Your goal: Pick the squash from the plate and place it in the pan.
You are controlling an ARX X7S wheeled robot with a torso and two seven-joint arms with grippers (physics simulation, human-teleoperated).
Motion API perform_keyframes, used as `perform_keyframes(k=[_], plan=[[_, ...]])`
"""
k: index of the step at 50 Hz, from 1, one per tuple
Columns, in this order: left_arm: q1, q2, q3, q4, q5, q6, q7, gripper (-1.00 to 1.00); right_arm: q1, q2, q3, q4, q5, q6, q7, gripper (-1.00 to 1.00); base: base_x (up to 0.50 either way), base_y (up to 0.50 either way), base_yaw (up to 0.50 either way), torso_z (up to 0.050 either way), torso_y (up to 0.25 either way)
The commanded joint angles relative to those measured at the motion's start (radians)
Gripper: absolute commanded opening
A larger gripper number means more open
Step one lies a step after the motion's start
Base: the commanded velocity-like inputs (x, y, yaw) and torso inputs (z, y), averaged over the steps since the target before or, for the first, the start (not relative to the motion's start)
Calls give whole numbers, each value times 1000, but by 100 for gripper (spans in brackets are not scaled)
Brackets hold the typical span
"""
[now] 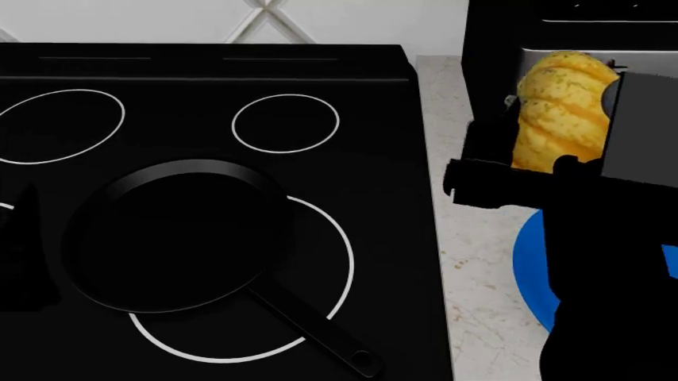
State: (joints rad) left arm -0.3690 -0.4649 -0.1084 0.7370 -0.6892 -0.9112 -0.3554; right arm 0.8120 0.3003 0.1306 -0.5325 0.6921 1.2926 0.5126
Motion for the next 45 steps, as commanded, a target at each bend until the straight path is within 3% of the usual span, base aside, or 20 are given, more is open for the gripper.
perform_keyframes(k=[1, 20, 28, 45], plan=[[3, 18, 24, -10, 24, 24, -14, 100, 91, 12, -170, 87, 34, -38, -192, -100, 0, 0, 0, 0, 0], [45, 45, -16, -25, 69, 87, -65, 100, 280, -70, -497, 356, -74, -214, -386, -100, 0, 0, 0, 0, 1], [49, 75, -86, -53, 124, 109, -165, 100, 291, -95, -584, 379, -83, -245, -440, -100, 0, 0, 0, 0, 1], [123, 95, -96, -34, 128, 140, -177, 100, 261, -136, -748, 332, -90, -267, -493, -100, 0, 0, 0, 0, 1]])
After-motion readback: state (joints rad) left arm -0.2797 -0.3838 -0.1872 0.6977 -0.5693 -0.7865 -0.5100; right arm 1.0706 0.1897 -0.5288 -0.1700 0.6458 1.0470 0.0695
